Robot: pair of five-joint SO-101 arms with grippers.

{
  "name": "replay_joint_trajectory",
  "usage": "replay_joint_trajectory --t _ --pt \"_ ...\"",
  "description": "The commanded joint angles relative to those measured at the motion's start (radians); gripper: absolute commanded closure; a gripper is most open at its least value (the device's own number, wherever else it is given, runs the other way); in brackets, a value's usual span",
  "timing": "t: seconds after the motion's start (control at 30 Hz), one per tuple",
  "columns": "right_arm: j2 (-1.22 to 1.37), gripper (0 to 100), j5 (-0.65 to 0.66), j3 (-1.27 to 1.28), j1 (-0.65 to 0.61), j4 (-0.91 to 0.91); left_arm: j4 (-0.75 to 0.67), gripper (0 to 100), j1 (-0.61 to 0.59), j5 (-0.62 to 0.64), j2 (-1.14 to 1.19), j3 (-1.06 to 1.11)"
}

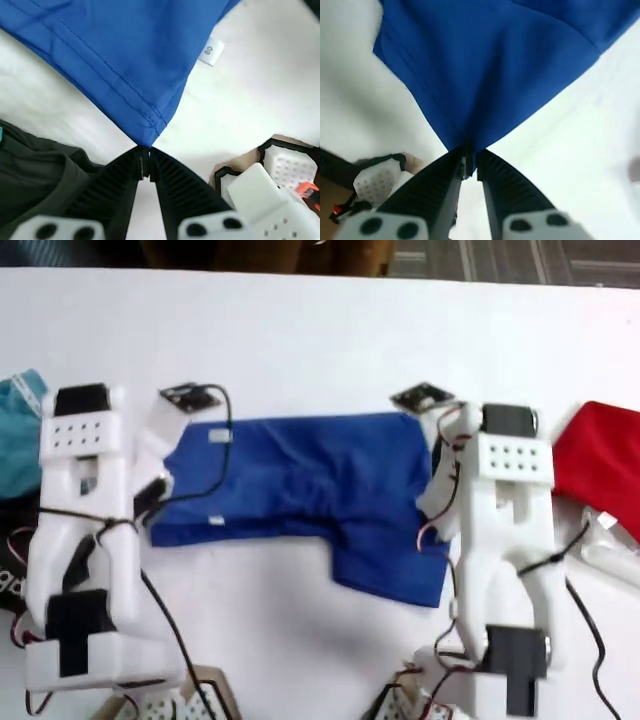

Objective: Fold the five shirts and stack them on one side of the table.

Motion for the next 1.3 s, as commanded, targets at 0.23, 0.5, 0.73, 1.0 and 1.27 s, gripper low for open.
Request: replay_joint_trajectory --t 0.23,0.5,0.73,1.0,1.27 --pt "-0.165 98.1 0.032 0.212 0.002 0.021 0.011 98 -0.017 -0.009 -0.051 0.048" --pt "-0.157 98.1 0.032 0.267 -0.082 0.010 0.014 98 -0.061 -0.009 -0.051 0.048" --pt "-0.156 98.1 0.034 0.270 -0.081 -0.024 0.015 98 -0.061 -0.066 -0.051 0.050" --pt "-0.154 93.1 0.034 0.288 -0.082 -0.024 0.015 78 -0.063 -0.066 -0.052 0.047" --pt "-0.165 74.7 0.081 0.302 -0.097 -0.005 0.014 78 -0.063 -0.054 -0.052 0.036"
